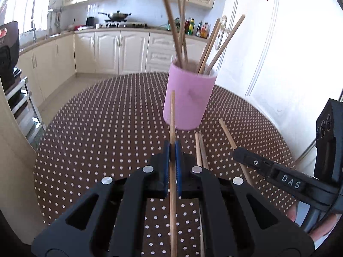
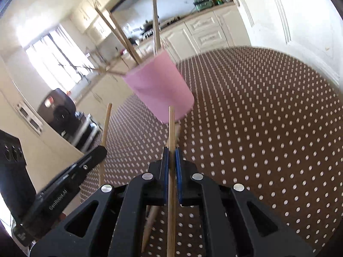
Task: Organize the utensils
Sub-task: 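Lift both held chopsticks up over the pink cup, then lower the chopsticks into the pink cup with both tools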
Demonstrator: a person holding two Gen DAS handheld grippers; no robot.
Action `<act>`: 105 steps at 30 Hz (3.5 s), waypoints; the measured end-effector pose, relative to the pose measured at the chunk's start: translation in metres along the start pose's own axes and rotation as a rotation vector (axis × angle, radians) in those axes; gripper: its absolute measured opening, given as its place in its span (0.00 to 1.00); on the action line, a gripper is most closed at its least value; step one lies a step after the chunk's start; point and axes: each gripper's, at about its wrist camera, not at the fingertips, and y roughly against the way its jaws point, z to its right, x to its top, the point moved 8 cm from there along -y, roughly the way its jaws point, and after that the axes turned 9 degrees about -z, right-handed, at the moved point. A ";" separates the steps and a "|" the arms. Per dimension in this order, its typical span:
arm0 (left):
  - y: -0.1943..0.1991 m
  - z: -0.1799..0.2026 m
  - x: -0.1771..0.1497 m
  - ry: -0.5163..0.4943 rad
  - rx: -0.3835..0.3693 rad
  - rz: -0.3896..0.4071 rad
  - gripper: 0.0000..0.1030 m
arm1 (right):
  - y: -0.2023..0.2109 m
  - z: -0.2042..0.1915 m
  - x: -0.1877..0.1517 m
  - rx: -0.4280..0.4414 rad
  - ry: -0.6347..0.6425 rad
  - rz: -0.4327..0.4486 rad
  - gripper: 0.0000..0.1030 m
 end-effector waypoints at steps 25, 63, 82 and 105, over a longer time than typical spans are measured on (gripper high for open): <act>0.056 0.053 0.089 0.017 -0.015 0.263 0.06 | 0.077 -0.028 0.097 0.179 0.126 0.424 0.05; 0.111 0.073 0.167 -0.019 0.008 0.492 0.05 | 0.113 -0.022 0.168 0.186 0.035 0.831 0.05; 0.105 0.041 0.187 0.018 0.101 0.533 0.05 | 0.079 -0.044 0.197 0.073 0.040 0.981 0.05; 0.026 0.001 0.180 0.122 0.016 0.439 0.06 | 0.037 -0.039 0.196 -0.046 0.143 0.908 0.05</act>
